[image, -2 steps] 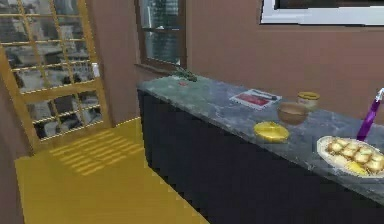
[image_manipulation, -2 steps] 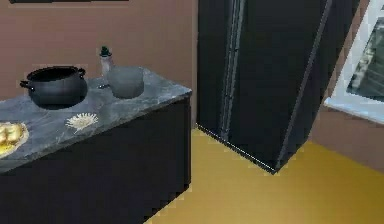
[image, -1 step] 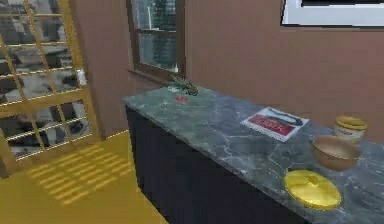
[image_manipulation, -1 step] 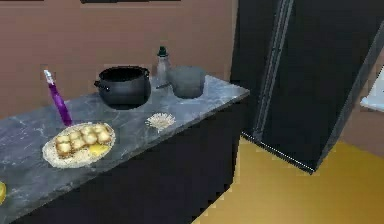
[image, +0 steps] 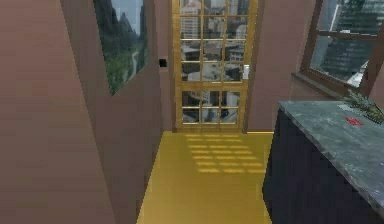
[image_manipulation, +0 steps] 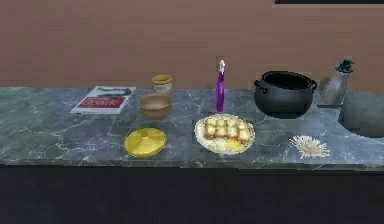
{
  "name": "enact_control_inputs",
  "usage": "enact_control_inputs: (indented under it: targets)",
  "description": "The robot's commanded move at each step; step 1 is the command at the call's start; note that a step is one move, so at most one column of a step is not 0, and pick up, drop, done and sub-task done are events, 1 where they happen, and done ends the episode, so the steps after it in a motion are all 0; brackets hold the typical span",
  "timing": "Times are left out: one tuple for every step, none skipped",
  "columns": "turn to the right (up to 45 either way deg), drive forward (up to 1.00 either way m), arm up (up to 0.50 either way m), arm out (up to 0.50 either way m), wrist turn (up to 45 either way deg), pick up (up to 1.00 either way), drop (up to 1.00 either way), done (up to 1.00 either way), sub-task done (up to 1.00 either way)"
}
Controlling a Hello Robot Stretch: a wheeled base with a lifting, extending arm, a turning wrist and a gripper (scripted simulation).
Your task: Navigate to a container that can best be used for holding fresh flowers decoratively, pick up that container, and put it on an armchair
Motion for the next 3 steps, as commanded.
enact_control_inputs:
  targets:
    - [-9.0, 0.00, 0.00, 0.00, 0.0, 0.00, 0.00, 0.00, 0.00]
    - [0.0, 0.00, 0.50, 0.00, 0.0, 0.00, 0.00, 0.00, 0.00]
    - [0.0, 0.00, 0.38, 0.00, 0.0, 0.00, 0.00, 0.00, 0.00]
